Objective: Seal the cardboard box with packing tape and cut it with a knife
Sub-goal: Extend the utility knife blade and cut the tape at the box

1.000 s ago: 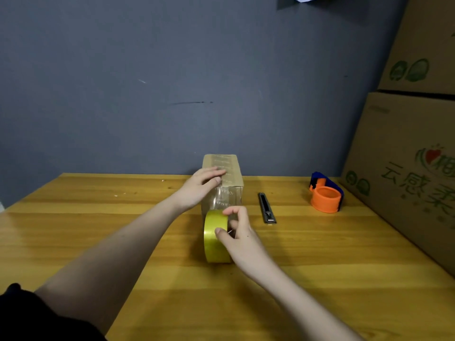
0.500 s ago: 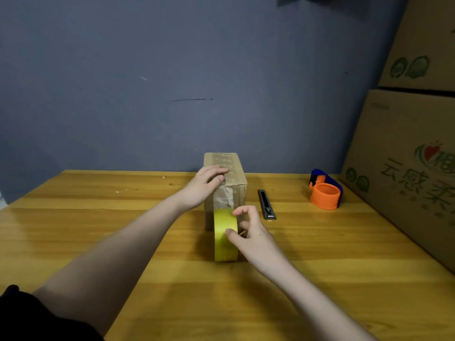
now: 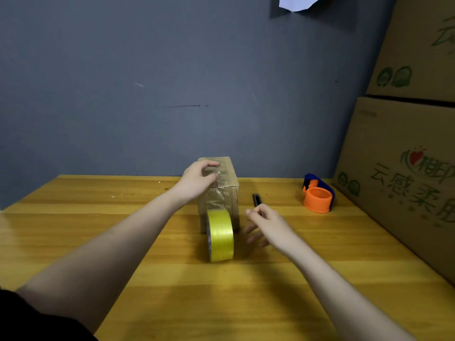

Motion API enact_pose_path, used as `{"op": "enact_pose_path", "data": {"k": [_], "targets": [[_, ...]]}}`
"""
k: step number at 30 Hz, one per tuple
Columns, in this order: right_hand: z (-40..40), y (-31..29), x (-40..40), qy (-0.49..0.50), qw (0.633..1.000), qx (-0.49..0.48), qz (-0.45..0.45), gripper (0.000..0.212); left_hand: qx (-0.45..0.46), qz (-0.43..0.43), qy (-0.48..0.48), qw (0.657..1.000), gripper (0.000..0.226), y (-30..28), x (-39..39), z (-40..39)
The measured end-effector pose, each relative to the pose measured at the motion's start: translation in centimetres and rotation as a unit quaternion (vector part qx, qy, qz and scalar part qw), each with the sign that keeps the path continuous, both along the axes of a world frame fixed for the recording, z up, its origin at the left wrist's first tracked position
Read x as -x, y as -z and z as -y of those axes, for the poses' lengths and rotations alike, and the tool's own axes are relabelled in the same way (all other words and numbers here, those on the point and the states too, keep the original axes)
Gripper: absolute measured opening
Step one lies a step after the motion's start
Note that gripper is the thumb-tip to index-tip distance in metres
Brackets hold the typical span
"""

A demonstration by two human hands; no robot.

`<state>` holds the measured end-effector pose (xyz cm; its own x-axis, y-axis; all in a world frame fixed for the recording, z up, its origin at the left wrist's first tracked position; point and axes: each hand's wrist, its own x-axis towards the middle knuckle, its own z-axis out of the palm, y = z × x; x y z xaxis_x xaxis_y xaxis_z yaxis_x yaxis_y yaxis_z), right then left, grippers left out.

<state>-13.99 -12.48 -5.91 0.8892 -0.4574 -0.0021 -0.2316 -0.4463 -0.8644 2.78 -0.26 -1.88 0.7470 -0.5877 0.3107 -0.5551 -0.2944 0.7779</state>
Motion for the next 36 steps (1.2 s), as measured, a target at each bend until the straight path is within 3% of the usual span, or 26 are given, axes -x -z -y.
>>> {"op": "enact_pose_path", "data": {"k": [5, 10, 13, 17, 24, 29, 33, 36], "targets": [[5.5, 1.2, -2.9, 0.127, 0.980, 0.126, -0.091, 0.018, 0.010, 0.139, -0.010, 0.990, 0.025, -2.2, 3.6, 1.3], [6.4, 1.9, -4.9, 0.176, 0.938, 0.238, -0.181, 0.039, -0.105, 0.280, 0.019, 0.954, 0.022, -2.5, 7.1, 4.4], [6.0, 2.8, -6.0, 0.168, 0.930, 0.254, -0.205, 0.049, -0.208, 0.304, 0.027, 0.929, 0.028, -1.3, 7.9, 6.2], [5.6, 3.5, -6.1, 0.152, 0.923, 0.289, -0.202, 0.042, -0.316, 0.293, 0.030, 0.902, 0.034, 0.2, 8.8, 7.8], [7.4, 3.2, -4.0, 0.157, 0.918, 0.273, -0.240, 0.041, -0.323, 0.076, 0.017, 0.943, 0.033, 2.5, 9.9, 10.7], [9.1, 3.0, -2.6, 0.119, 0.930, 0.184, -0.295, 0.044, -0.331, -0.067, 0.012, 0.941, 0.043, 5.4, 9.3, 12.6], [9.3, 3.3, -1.9, 0.086, 0.930, 0.179, -0.308, 0.029, -0.163, -0.237, 0.005, 0.958, 0.038, 6.6, 9.2, 12.8], [8.8, 3.3, -1.3, 0.067, 0.935, 0.174, -0.303, 0.031, -0.045, -0.372, -0.020, 0.927, 0.037, 6.7, 10.0, 13.0]]}}
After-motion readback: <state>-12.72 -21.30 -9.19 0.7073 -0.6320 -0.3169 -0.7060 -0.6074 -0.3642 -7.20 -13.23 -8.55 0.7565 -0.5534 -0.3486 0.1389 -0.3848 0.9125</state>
